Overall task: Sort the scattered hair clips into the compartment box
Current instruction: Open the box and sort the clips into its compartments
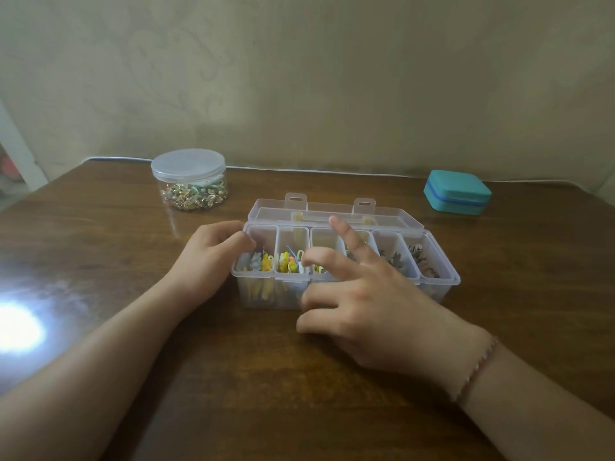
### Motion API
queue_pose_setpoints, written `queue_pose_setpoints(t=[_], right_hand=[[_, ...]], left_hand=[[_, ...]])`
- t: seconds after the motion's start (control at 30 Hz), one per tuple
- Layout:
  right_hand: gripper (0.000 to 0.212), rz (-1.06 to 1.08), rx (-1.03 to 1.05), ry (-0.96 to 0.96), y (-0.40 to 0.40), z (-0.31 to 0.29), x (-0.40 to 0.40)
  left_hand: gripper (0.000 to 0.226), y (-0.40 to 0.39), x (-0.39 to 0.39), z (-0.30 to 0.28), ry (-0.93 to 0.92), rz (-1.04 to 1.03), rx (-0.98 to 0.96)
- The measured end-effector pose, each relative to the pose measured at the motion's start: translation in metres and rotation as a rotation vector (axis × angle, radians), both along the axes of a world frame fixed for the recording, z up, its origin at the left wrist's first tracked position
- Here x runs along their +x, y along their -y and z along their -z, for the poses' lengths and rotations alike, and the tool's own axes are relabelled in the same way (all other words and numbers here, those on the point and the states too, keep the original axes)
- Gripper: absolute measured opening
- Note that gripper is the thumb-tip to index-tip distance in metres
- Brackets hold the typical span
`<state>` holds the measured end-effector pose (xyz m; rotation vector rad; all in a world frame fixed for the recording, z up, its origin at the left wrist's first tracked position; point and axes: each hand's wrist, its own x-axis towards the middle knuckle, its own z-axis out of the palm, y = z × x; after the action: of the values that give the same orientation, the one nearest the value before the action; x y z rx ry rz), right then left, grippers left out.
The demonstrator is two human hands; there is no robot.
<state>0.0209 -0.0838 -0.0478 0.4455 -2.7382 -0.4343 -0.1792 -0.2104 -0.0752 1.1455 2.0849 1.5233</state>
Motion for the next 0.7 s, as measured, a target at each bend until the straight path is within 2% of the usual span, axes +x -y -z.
queue_pose_setpoints(t=[0.13,0.2,0.27,0.37,0.6,0.63,0.7], right_hand=[[0.012,0.015,-0.348,-0.239,-0.013,-0.008,0.015],[0.012,0.176,-0.582,-0.375,-0.027,-0.014,0.024],[0.014,0.407,-0.732,-0.424,-0.04,-0.018,0.029],[0.019,0.563,-0.711,-0.372,-0.052,-0.018,0.033],[0.005,0.456,-0.79,-0.41,-0.034,-0.044,0.051],[0.006,0.419,-0.801,-0.358,-0.026,-0.048,0.058],[0.017,0.35,-0.769,-0.132,-0.006,-0.052,0.074]], left_hand=[[0.037,0.0,0.0,0.0,0.006,0.003,0.003],[0.034,-0.001,0.0,0.0,0.006,0.002,-0.002],[0.035,-0.001,0.0,0.0,0.005,-0.002,-0.007],[0.035,-0.001,0.0,0.0,-0.002,-0.001,-0.011],[0.025,-0.002,0.003,-0.001,0.008,-0.008,0.018],[0.024,-0.001,0.003,-0.001,0.015,-0.008,0.022],[0.024,0.0,0.003,0.0,0.019,-0.001,0.02]])
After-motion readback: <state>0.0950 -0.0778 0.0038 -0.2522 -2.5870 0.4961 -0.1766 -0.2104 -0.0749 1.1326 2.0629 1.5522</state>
